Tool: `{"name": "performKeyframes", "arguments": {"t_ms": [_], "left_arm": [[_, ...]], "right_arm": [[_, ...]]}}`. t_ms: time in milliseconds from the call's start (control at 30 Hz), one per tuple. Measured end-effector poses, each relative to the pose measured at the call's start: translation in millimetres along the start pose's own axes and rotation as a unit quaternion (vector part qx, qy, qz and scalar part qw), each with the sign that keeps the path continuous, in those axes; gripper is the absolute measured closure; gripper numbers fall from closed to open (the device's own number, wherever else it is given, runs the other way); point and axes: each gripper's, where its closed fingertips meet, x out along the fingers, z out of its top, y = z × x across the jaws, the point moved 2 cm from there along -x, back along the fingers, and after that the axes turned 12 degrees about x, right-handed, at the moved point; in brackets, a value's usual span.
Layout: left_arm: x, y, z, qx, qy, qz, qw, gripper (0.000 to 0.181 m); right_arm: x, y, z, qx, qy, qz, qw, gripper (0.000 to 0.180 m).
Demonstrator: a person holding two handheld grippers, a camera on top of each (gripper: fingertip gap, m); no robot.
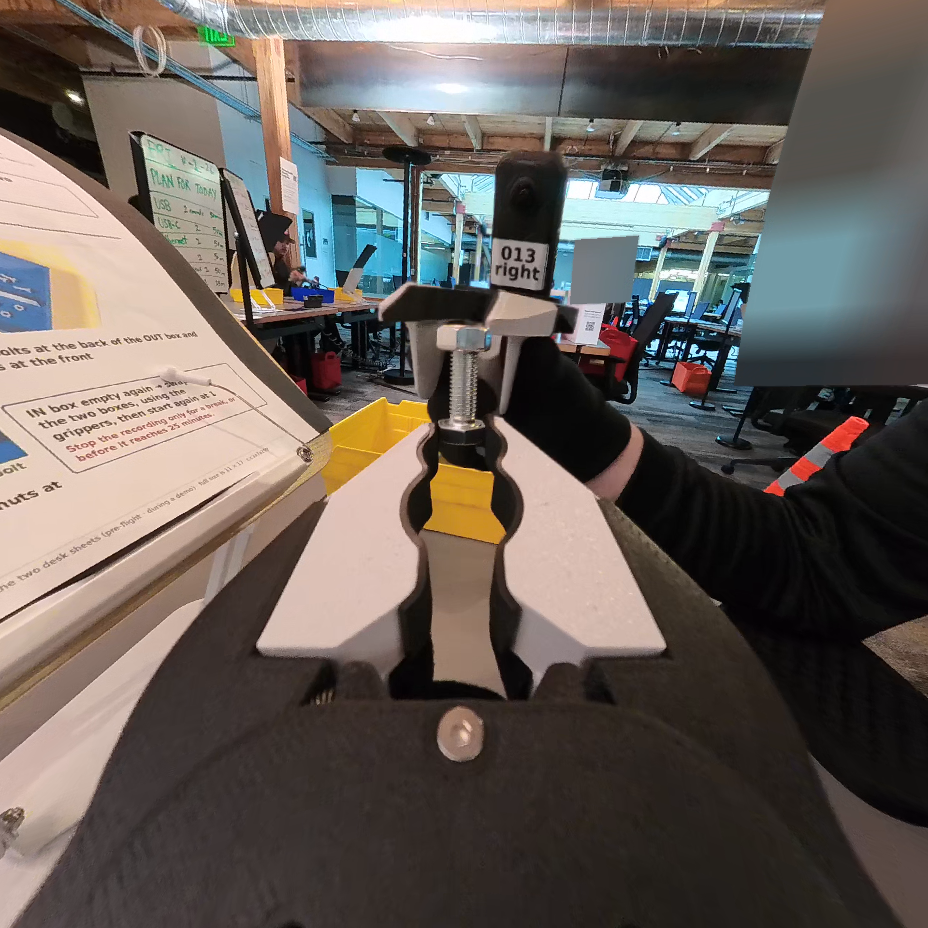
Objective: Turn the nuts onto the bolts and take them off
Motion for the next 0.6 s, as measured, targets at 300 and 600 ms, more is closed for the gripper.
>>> {"name": "performKeyframes", "arguments": {"t_ms": [300, 600], "left_arm": [[1.2, 0.0, -1.6, 0.0, 0.001, 0.003, 1.0, 0.165], [0.0, 1.3, -2.4, -0.003, -0.001, 0.003, 1.0, 0.165]], "right_arm": [[10.6, -0.1, -6.6, 0.007, 0.008, 0.004, 1.0, 0.14], [7.0, -1.1, -4.8, 0.007, 0.001, 0.006, 1.0, 0.144]]}}
